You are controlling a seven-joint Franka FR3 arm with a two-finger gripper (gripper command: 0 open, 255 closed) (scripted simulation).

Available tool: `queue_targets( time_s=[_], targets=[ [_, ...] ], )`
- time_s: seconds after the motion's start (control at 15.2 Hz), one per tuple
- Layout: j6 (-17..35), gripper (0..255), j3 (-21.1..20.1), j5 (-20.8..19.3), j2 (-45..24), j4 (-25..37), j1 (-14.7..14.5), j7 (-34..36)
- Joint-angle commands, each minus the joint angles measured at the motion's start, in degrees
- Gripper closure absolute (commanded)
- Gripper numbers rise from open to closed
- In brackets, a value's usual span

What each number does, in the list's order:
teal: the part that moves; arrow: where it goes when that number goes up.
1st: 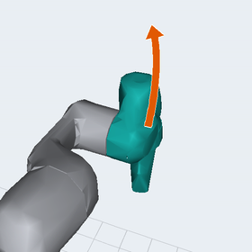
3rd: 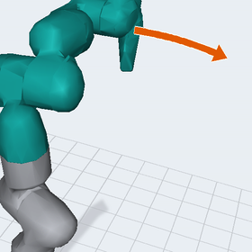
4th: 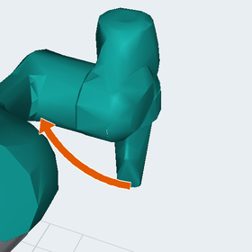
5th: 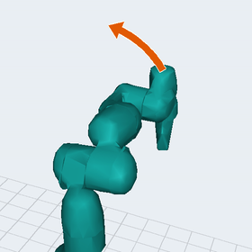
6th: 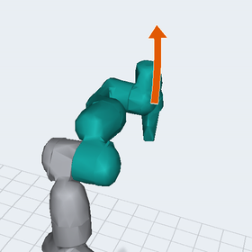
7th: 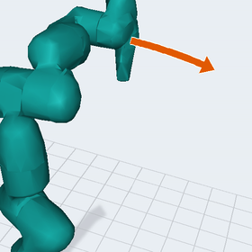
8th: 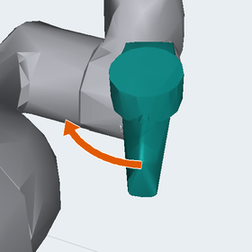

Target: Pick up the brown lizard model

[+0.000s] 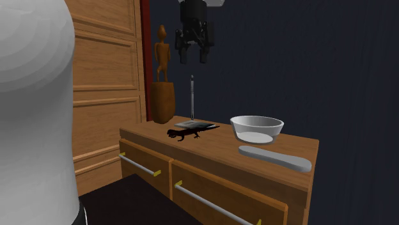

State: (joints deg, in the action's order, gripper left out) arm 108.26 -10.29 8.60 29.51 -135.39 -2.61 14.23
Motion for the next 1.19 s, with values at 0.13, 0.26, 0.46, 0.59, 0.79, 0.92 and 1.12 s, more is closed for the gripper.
queue_targets(
  time_s=[0.13,0.26,0.46,0.59,0.79,0.92,1.12],
  targets=[
    [5.67,0,-3.13,0.24,-7.63,1.36,-0.28,3.97],
    [8.31,0,-4.56,-0.02,-11.56,2.27,-0.35,5.96],
    [12.0,0,-6.48,-0.97,-17.78,4.19,-0.51,9.16],
    [14.22,0,-7.56,-1.98,-22.12,5.83,-0.69,11.43],
    [17.13,0,-8.8,-4.02,-28.85,8.84,-1.16,15.0],
    [18.74,0,-9.33,-5.66,-33.44,11.21,-1.66,17.44],
    [20.62,0,-9.51,-8.27,-40.39,15.31,-2.89,21.02]
  ],
)
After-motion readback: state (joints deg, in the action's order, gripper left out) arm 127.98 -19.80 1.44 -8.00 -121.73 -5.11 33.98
